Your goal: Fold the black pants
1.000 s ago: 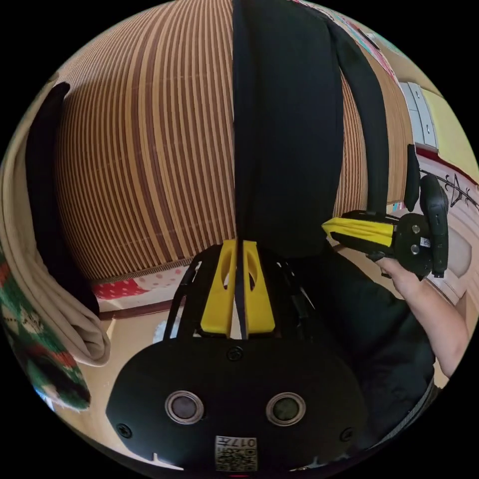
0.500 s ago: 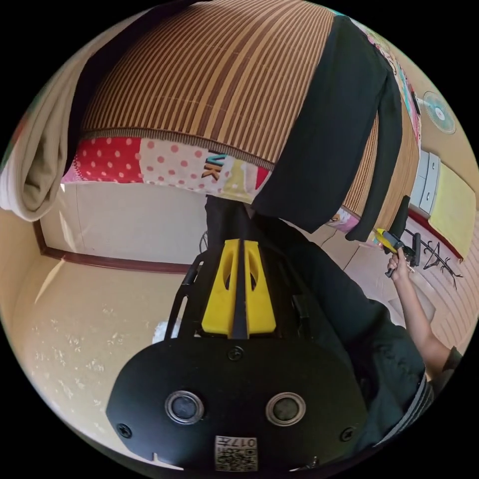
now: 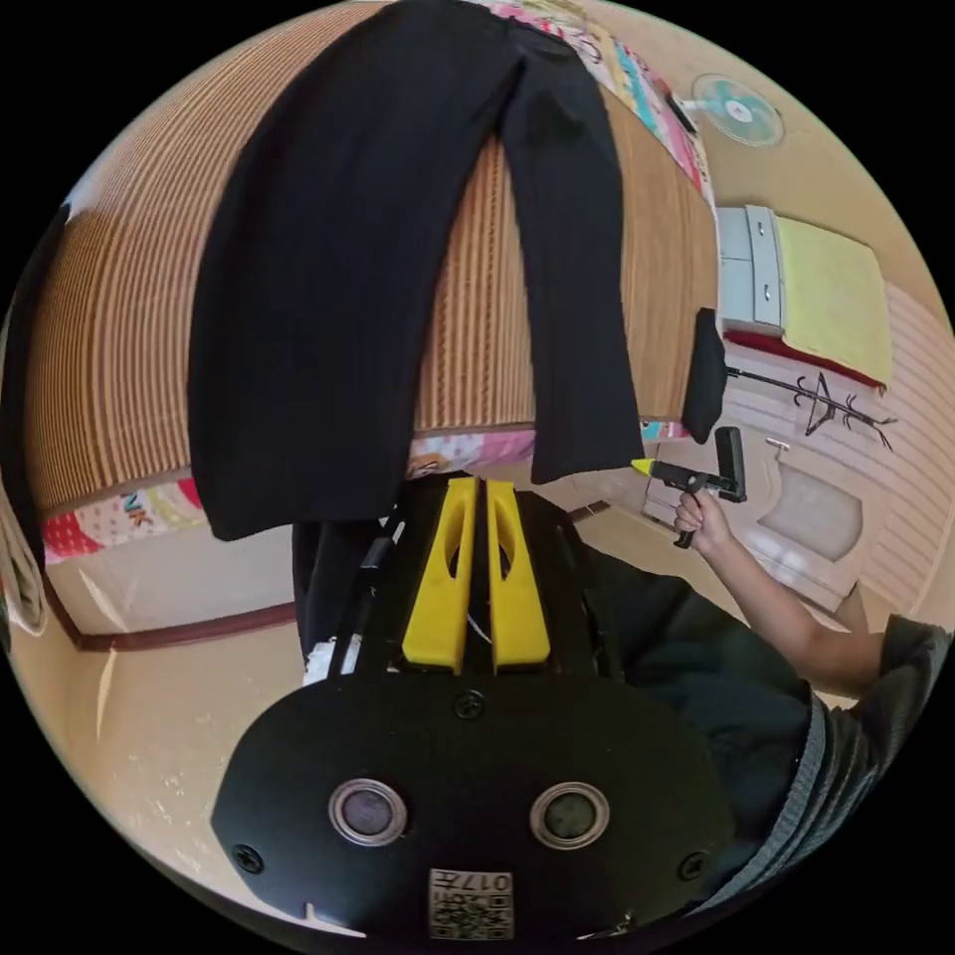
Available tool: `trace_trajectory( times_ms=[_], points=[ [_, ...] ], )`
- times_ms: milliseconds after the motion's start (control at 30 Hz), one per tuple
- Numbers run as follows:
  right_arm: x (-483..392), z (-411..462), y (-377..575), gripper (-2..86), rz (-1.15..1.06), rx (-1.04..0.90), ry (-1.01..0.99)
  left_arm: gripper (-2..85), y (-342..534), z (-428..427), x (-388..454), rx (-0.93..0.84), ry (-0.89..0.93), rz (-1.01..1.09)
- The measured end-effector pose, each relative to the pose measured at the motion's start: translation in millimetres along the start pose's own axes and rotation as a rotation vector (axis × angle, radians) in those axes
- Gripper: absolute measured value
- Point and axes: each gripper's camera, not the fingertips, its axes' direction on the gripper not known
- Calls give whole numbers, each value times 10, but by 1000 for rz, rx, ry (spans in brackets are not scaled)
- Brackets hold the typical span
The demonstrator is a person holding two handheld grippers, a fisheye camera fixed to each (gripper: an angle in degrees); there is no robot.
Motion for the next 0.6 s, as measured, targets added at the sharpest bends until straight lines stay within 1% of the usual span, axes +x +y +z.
trace_trajectory(
  times_ms=[67, 133, 233, 267, 333, 367, 433, 467, 500, 567, 600],
  points=[
    [-269, -63, 106, 32, -98, 6, -71, 55, -81, -2, 308, 15, 31, 38],
    [-535, -36, 143, 30, -187, -37, -84, 96, -212, -32, 687, 50, 178, 66],
    [-908, 208, 99, 26, -304, -197, -33, 165, -470, -11, 1113, 42, 262, 62],
    [-1016, 330, 68, 24, -337, -259, -21, 176, -530, 4, 1198, 32, 254, 70],
    [-1180, 447, 48, 21, -413, -296, -29, 182, -731, 104, 1477, -23, 103, 91],
    [-1270, 498, 38, 19, -466, -308, -46, 181, -766, 145, 1528, -41, 55, 98],
    [-1344, 556, 4, 19, -518, -336, -90, 149, -821, 376, 1635, -129, -81, 135],
    [-1360, 582, -24, 19, -538, -358, -118, 126, -813, 438, 1639, -151, -99, 145],
    [-1348, 627, -50, 20, -558, -409, -126, 81, -773, 550, 1626, -184, -128, 167],
    [-1288, 705, -59, 23, -607, -524, -119, 51, -685, 606, 1555, -185, -115, 178],
    [-1213, 729, -65, 25, -633, -588, -86, 45, -616, 569, 1477, -161, -86, 150]
  ],
)
